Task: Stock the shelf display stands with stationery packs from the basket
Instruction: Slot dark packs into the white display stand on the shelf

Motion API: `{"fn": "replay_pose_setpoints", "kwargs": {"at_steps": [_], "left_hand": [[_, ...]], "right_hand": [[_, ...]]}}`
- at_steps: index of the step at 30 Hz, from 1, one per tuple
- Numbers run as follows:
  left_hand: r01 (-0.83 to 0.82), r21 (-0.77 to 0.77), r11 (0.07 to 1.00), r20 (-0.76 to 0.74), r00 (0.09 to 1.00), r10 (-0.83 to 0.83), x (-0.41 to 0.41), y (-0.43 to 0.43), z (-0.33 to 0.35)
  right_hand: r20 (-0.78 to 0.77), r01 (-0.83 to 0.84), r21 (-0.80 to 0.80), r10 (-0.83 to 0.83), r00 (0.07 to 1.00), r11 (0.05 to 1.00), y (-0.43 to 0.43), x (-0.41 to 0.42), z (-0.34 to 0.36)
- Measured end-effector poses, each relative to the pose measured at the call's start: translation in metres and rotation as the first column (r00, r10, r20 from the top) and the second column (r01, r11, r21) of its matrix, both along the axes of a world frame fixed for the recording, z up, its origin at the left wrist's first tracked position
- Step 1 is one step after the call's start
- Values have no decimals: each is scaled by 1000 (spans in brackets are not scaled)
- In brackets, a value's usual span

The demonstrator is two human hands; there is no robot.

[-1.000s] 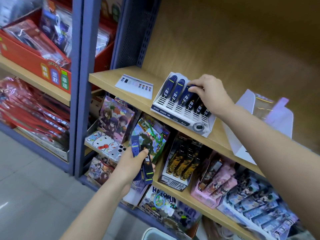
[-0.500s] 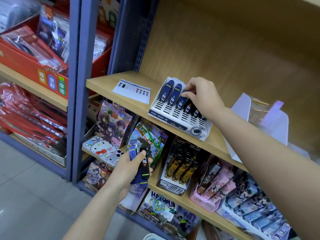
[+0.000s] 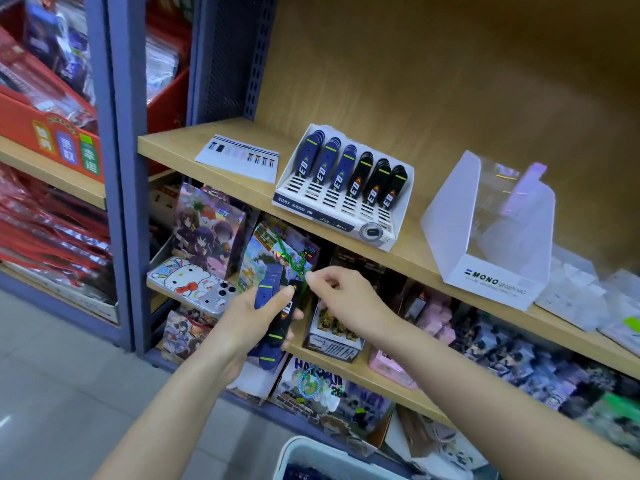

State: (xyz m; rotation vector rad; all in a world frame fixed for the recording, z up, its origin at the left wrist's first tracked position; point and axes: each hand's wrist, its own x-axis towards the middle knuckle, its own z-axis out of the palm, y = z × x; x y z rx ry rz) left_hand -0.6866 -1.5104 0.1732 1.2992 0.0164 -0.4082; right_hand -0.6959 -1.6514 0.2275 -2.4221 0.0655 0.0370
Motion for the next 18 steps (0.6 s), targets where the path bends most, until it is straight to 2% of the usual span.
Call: {"fn": "replay_pose_setpoints", "kwargs": {"at_steps": [2,5,9,11,12,13,15,17,18], "left_hand": [[21,20,1000,8,1000,-21,-2,-2,-1],[16,13,1000,18,1000,-17,-6,-5,0],[-34,48,998,9,999,33,-12,-8,0],[-52,37,998,-4,999,52,-14,-9,-2],[-60,21,998,-17,998,60,-14,-9,-4],[-68,2,998,-36,997,68,-13,-9,-6],[-81,-43,996,-80,994,77,-12,-8,-8],[-77,-66,995,-98,993,70,-11,-7,-8],[-66,-66,996,-95,994,60,-12,-7,-7]], "right_hand": [[-145,84,161,-61,988,983,2,-3,-2],[-218,221,326,-155,964,919,6,-5,-6],[-157,268,597,-217,963,756,8,-12,-1],[-104,259,662,-256,961,703,2,-20,8],[-78,249,654,-263,962,715,-2,-25,13],[-46,228,596,-251,967,770,-7,-28,17],[14,148,337,-162,987,930,-17,-35,28],[0,73,96,-73,997,993,-28,-37,40],[-20,48,29,-47,999,998,-34,-37,46]]}}
